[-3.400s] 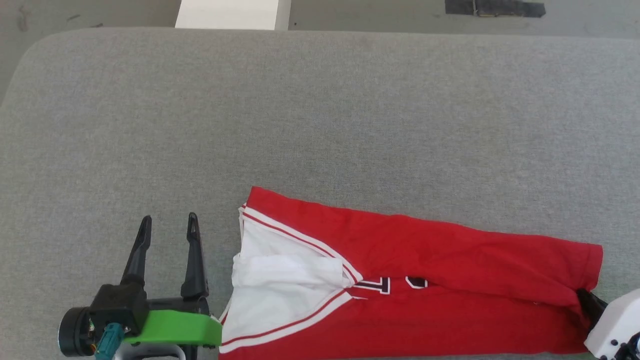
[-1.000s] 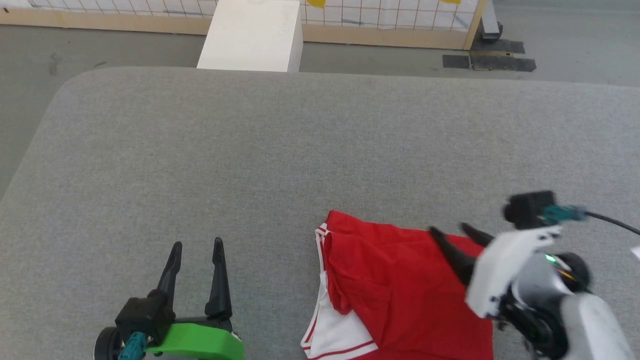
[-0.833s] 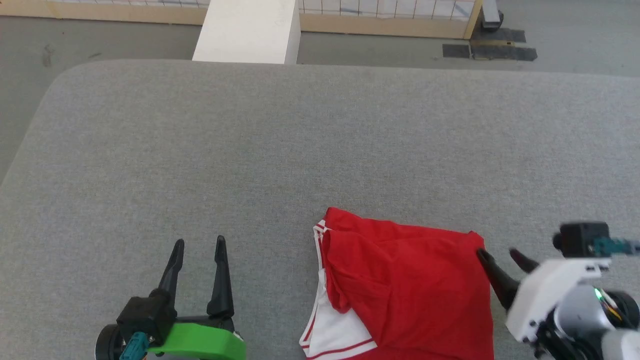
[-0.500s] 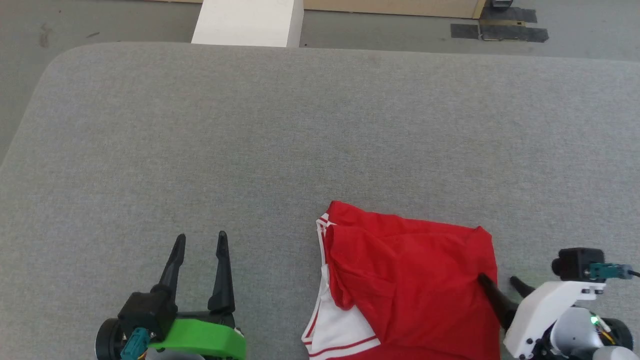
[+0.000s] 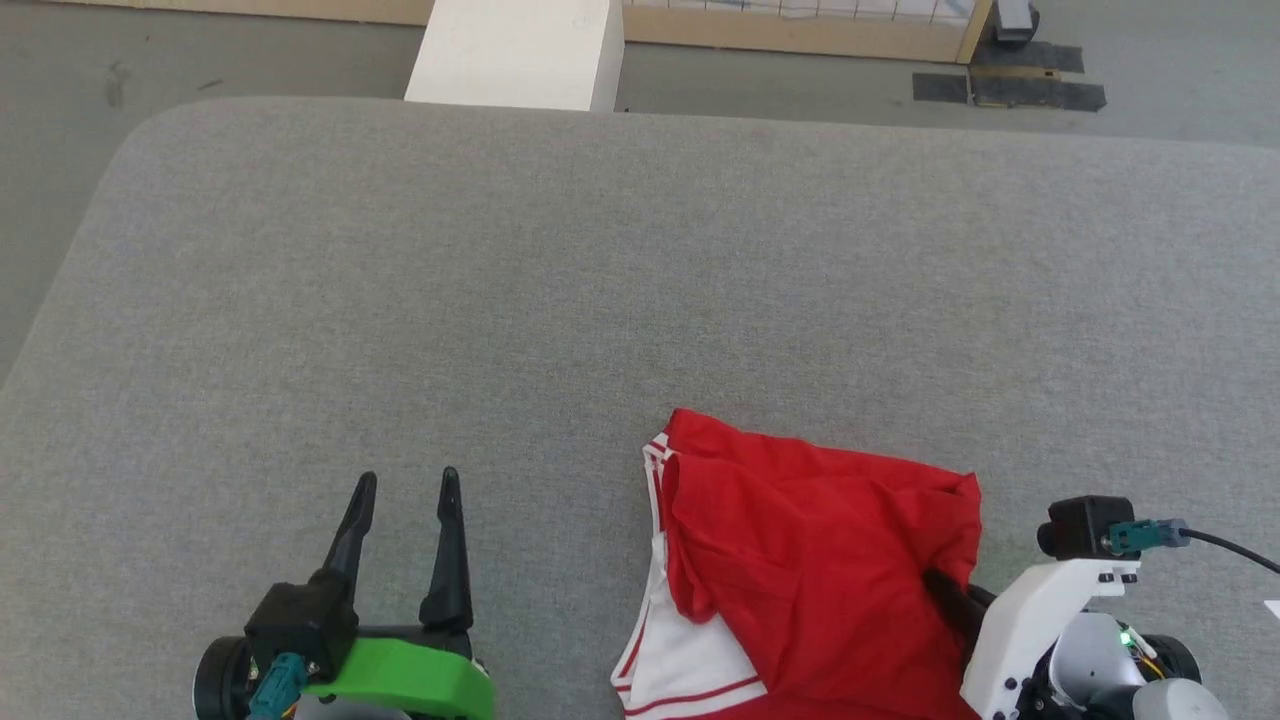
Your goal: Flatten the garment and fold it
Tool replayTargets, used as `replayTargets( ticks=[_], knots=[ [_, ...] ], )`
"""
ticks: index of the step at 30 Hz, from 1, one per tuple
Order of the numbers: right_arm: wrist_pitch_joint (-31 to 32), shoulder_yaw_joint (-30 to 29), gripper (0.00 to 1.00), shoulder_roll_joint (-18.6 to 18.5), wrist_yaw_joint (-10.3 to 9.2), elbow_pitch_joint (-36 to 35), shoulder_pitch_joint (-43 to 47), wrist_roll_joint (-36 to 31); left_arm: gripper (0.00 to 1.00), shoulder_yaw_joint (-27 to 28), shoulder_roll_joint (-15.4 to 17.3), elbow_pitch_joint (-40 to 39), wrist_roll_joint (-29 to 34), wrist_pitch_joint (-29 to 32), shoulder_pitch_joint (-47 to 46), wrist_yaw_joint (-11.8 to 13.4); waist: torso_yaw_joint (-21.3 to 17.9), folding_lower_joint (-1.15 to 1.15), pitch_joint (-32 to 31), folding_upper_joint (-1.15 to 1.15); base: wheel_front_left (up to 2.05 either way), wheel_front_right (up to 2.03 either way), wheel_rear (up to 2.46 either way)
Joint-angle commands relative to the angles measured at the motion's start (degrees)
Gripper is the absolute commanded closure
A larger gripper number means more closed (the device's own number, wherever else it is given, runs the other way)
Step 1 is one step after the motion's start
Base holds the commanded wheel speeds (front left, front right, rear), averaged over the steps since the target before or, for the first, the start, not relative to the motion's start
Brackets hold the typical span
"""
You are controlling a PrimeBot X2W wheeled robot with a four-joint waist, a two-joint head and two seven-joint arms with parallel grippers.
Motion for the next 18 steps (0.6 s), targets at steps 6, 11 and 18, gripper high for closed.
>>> replayTargets(
  ticks=[6, 11, 18],
  knots=[
    [-1.87, 0.5, 1.0, 0.08, -0.09, 1.54, -3.71, -2.99, 0.0, 0.24, 1.02, -0.07, 0.13, -0.13, -0.26, -0.22, -2.09, 0.0, -2.62, 0.0, 0.0, 0.0, 0.0],
    [-1.12, 1.05, 1.0, 0.08, -0.09, 1.96, -7.29, -7.17, 0.0, 0.36, 1.48, -0.4, 0.03, -0.11, 0.13, -0.21, -4.49, 0.0, -4.0, 0.0, 0.0, 0.0, 0.0],
    [1.41, 2.54, 1.0, -3.19, -0.09, 2.7, -13.51, -10.81, 0.0, 0.51, 1.77, -1.1, -0.13, 0.02, 0.64, 0.21, -9.56, 0.0, -5.31, 0.0, 0.0, 0.0, 0.0]
  ],
)
